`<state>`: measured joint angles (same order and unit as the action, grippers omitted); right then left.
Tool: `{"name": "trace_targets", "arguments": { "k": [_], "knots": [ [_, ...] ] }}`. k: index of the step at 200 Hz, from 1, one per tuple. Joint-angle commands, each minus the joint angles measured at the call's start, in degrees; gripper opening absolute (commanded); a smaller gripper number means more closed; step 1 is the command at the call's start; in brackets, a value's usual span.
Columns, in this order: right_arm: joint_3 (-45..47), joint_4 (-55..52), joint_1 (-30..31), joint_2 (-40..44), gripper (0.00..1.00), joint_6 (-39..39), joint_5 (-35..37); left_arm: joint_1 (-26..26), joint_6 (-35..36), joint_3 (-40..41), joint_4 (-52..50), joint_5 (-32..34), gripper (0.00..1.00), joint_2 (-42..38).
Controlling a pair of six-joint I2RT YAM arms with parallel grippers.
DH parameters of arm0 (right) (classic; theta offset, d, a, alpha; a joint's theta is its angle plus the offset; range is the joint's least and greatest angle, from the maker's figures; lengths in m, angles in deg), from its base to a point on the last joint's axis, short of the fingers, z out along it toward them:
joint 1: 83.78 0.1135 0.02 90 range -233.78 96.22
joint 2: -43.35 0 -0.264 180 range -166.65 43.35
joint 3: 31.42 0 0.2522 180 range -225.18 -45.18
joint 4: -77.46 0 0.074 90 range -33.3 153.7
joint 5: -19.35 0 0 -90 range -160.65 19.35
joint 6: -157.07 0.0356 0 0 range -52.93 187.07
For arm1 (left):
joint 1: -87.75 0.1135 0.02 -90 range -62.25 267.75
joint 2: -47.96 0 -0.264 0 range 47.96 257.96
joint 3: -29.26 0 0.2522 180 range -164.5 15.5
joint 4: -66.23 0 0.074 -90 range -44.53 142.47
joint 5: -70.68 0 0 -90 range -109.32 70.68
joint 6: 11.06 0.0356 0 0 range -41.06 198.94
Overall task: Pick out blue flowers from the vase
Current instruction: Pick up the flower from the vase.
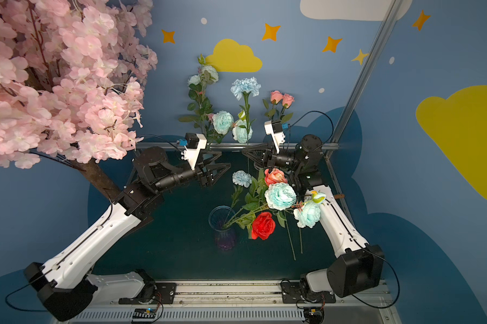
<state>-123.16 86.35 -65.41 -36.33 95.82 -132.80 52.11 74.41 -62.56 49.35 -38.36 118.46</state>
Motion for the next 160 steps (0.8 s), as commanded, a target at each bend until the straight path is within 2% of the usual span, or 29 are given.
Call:
{"name": "trace_targets", "arguments": {
  "k": [1,73,84,117,160],
  "knots": [
    [-2.75,1.05,-0.52,2.85,0.0,-0.01,5.62,0.19,-0.27,3.47,1.81,4.29,0.63,-1.92],
    [-2.39,-4.72,-0.88,9.03,0.0,-7.18,23.13,0.17,0.18,7.48,3.11,5.28,0.62,-4.45],
    [-2.14,-5.1,-1.11,9.69,0.0,-7.66,25.4,0.13,0.3,7.87,3.35,7.18,0.62,-4.83],
    [-2.72,-4.91,-1.74,9.94,0.0,-7.94,28.85,0.16,0.4,8.19,3.55,7.45,0.62,-5.28],
    [-5.16,-12.94,-1.66,10.28,0.0,-13.11,34.26,0.14,0.49,8.12,3.55,7.53,0.62,-5.09]
  ]
}}
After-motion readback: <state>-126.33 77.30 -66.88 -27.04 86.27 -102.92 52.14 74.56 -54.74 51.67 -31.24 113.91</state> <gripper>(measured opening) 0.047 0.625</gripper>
